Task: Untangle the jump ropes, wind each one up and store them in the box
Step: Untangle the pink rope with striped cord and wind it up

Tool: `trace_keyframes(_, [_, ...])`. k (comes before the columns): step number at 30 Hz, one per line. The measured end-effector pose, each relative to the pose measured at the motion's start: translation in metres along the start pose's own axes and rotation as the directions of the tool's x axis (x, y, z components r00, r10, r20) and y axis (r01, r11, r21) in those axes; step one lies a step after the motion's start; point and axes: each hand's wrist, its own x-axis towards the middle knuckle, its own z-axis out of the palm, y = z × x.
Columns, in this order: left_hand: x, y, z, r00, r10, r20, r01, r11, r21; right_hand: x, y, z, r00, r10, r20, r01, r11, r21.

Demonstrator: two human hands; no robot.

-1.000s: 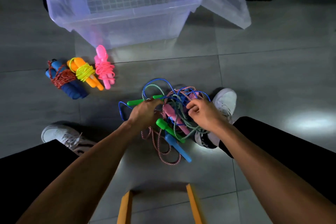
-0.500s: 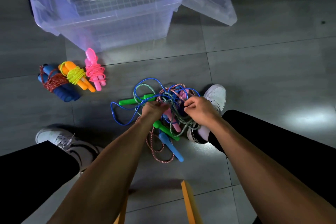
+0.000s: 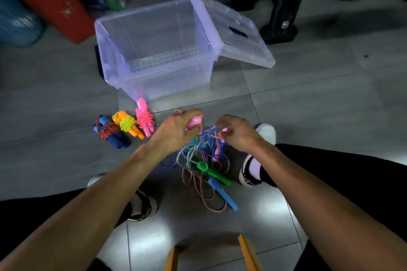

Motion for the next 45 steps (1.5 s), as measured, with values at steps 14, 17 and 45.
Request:
trace_keyframes(14, [-0.053,0.078,-0.119,0.941,0.182,-0.286,-0.256,0.935,-0.247,-0.044,-0.099,-0.045,0.938,-0.316,0.143,0.310,0.949,0.058])
trace_keyframes(17, [-0.058,0.085,-0.136,0.893,-0.058,-0.445,-0.226,0.799,-0.557,-0.047,-0.103,-0.055,0.932,-0.290,0.217,0.312,0.947,-0.073])
trace_keyframes(45, [-0.054,0.080,-0.145,0.866,-0.369,-0.339,0.171,0.853,-0.492,-0.053,-0.169,-0.084,0.864,-0.494,-0.102,0.489,0.870,-0.067])
